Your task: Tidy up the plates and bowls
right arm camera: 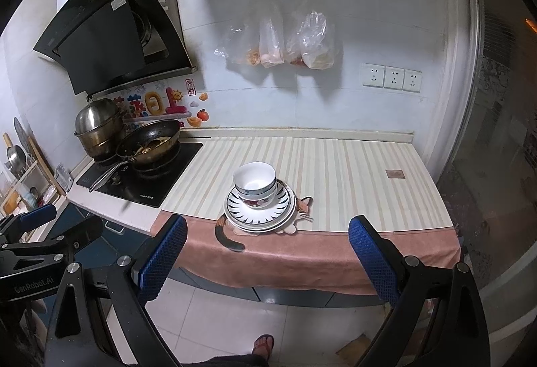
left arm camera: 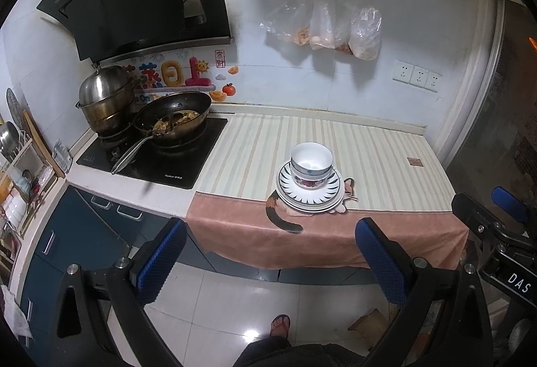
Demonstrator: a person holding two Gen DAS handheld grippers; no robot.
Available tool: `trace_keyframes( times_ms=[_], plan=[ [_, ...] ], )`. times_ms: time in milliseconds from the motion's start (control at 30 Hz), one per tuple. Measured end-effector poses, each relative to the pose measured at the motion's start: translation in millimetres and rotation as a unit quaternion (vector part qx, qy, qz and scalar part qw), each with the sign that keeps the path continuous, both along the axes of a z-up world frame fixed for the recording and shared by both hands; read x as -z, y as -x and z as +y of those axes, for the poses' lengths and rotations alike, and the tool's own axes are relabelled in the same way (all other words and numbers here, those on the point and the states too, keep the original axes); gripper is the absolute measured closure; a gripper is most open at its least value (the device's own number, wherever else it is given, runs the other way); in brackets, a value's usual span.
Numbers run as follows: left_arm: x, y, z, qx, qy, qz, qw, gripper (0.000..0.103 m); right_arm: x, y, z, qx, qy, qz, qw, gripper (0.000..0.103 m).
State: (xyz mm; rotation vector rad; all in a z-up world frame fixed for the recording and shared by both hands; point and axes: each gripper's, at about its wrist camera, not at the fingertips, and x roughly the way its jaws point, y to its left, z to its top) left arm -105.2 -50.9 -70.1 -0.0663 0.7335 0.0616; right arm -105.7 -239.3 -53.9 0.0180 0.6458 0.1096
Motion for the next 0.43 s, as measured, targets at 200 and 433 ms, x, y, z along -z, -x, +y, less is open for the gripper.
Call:
trace_keyframes(
  times_ms=[200, 433],
  plan=[
    [1, -1, 7, 0.0, -0.001, 0.001, 1.0, 0.0, 1, 4, 7, 0.001, 0.001, -0.001, 1.0, 0.004],
    [0, 1, 15, -0.001, -0.005, -0.003, 1.0, 0.0, 0, 1, 15, -0.002, 0.001, 0.0, 1.0, 0.004]
  ],
)
